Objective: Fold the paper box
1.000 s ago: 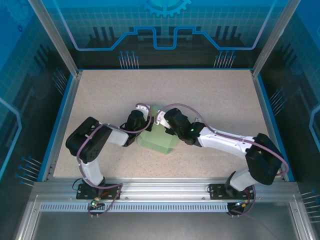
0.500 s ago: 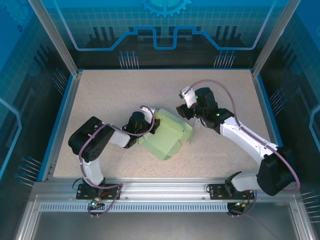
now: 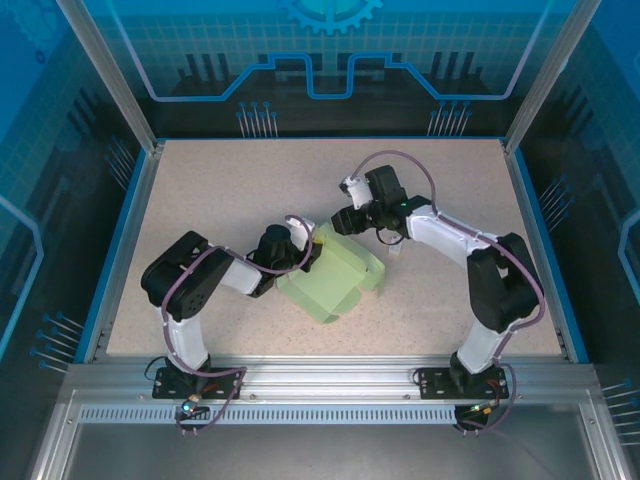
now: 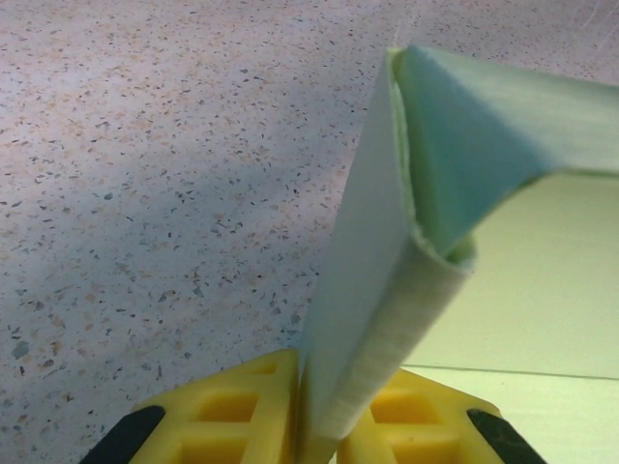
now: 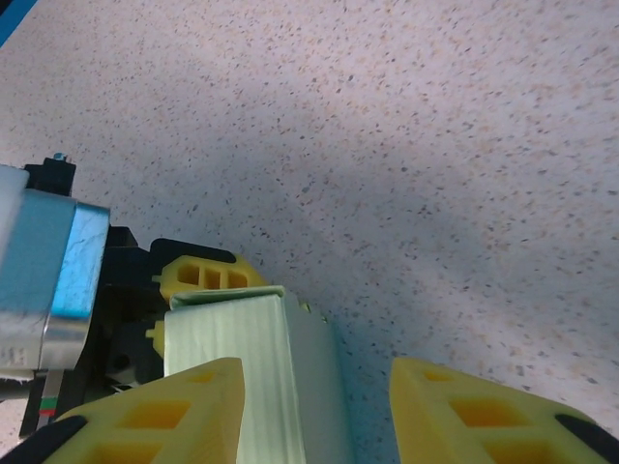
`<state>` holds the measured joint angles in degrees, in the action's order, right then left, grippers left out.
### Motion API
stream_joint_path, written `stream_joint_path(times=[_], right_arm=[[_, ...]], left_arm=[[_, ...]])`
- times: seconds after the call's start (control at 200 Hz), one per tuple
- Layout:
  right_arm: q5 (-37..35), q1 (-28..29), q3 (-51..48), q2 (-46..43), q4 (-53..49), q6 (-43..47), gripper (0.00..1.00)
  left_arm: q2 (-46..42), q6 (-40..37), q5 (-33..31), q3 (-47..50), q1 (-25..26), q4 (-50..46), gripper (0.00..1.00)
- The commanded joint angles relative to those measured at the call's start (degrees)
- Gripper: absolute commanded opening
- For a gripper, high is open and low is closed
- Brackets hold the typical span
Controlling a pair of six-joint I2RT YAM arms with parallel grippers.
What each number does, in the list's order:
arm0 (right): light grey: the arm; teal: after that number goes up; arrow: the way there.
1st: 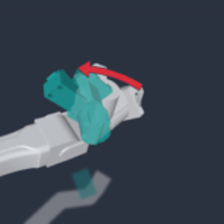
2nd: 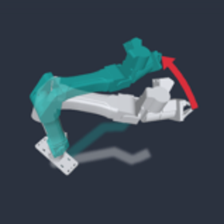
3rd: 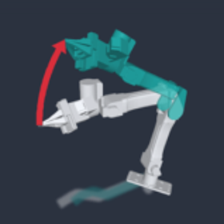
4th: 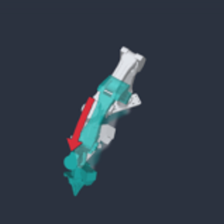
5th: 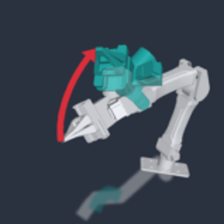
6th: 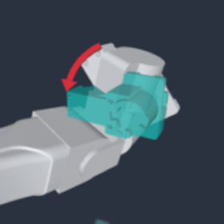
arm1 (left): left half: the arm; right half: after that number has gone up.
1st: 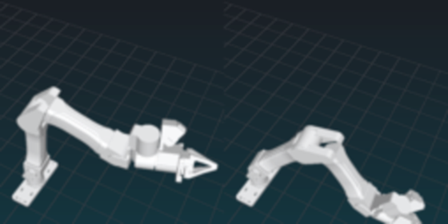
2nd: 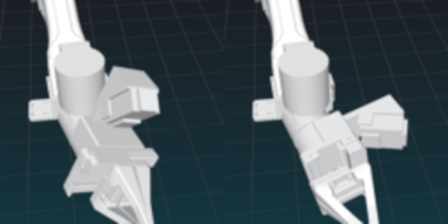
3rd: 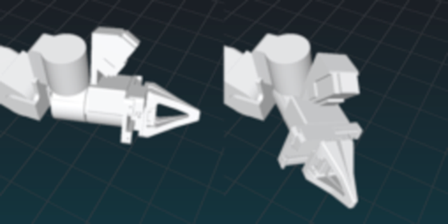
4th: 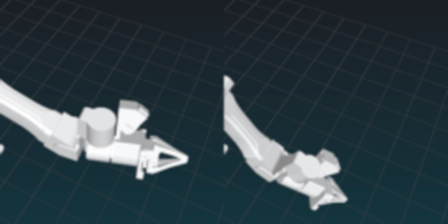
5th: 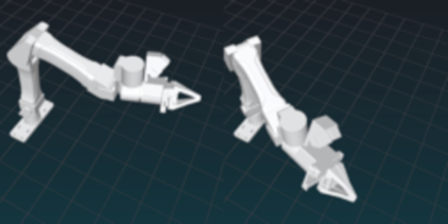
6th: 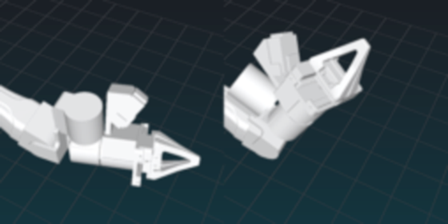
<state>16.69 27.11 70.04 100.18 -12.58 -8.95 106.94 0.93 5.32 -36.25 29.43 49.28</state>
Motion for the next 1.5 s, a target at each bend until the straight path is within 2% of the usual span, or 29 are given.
stream_joint_path(times=[0.0, 0.29, 0.685, 0.946, 1.166, 1.296, 1.491], right_arm=[[2.9, 1.0, 2.9, 2.4, -0.6, -2.0, 0.44], [1.3, 2.5, 4.2, 7.2, -2.1, -1.9, 0.42], [-2.1, 3.2, 1.5, 7.7, -2.4, -1.4, 0.41], [0.1, 1.3, 3.4, 4.1, -3.8, -1.7, 0.42], [1.9, -0.4, 6.4, -3.6, -6.8, -2.8, 0.44], [-3.5, 0.0, 6.5, -9.5, -11.7, -2.1, 0.46], [-19.0, 5.4, 5.6, -16.3, -22.2, -4.7, 0.46]], left_arm=[[1.2, -1.8, 1.4, 0.3, 0.4, 1.0, 0.18], [1.3, -1.8, 1.2, 0.5, 0.4, 1.3, 0.18], [1.7, -1.7, 0.3, 1.6, 0.3, 3.9, 0.21], [-1.5, 0.9, -3.9, 2.5, 0.3, 3.7, 0.11], [-5.8, 4.8, -10.6, 2.1, 0.4, -2.8, 0.05], [-8.9, 7.9, -15.5, 2.1, 0.6, -7.8, 0.04], [-13.5, 11.1, -21.7, 0.3, 1.7, -18.9, 0.04]])
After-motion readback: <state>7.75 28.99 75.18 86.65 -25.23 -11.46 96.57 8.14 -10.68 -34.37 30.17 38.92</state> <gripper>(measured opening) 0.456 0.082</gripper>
